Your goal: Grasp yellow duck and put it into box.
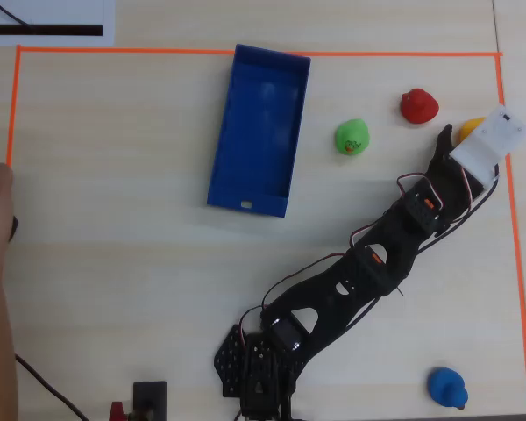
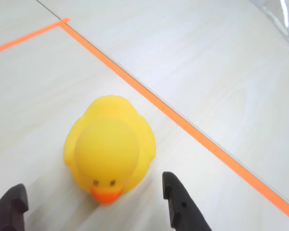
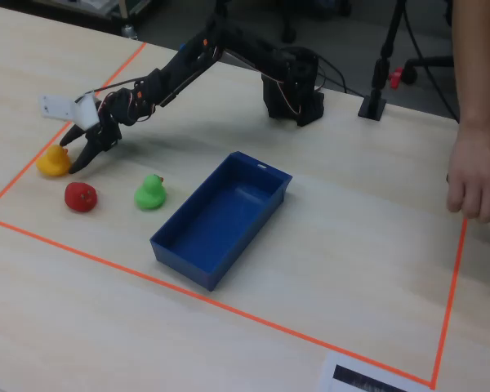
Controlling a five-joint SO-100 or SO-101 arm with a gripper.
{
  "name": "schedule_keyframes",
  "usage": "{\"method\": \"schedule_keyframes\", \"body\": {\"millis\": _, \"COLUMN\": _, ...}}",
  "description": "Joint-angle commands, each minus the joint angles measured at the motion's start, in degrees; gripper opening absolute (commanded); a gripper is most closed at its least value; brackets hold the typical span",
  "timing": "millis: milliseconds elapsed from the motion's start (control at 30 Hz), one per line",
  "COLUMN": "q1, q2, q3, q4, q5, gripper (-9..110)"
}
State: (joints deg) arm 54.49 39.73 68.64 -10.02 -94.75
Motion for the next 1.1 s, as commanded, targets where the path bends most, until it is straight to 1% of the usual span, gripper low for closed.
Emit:
{"method": "schedule_keyframes", "body": {"millis": 0, "q1": -0.6, "q2": -1.9, "q3": -10.0, "q4": 1.3, "q5": 0.5, "gripper": 38}}
{"method": "schedule_keyframes", "body": {"millis": 267, "q1": -1.0, "q2": -9.7, "q3": -21.0, "q4": 5.1, "q5": 0.5, "gripper": 38}}
{"method": "schedule_keyframes", "body": {"millis": 333, "q1": -1.3, "q2": -11.2, "q3": -22.7, "q4": 5.1, "q5": 0.3, "gripper": 35}}
{"method": "schedule_keyframes", "body": {"millis": 367, "q1": -1.7, "q2": -11.8, "q3": -23.2, "q4": 5.1, "q5": -0.4, "gripper": 31}}
{"method": "schedule_keyframes", "body": {"millis": 400, "q1": -2.0, "q2": -12.3, "q3": -23.5, "q4": 5.1, "q5": -1.6, "gripper": 25}}
{"method": "schedule_keyframes", "body": {"millis": 500, "q1": -3.1, "q2": -13.1, "q3": -24.1, "q4": 5.1, "q5": -2.9, "gripper": 0}}
{"method": "schedule_keyframes", "body": {"millis": 833, "q1": -2.5, "q2": -11.2, "q3": -23.6, "q4": 7.7, "q5": -1.7, "gripper": 0}}
{"method": "schedule_keyframes", "body": {"millis": 933, "q1": -1.8, "q2": -9.8, "q3": -23.6, "q4": 7.7, "q5": 2.3, "gripper": 0}}
{"method": "schedule_keyframes", "body": {"millis": 1000, "q1": -1.1, "q2": -7.4, "q3": -23.6, "q4": 8.3, "q5": 7.4, "gripper": 0}}
{"method": "schedule_keyframes", "body": {"millis": 1067, "q1": -0.4, "q2": -4.3, "q3": -25.4, "q4": 12.7, "q5": 12.1, "gripper": 0}}
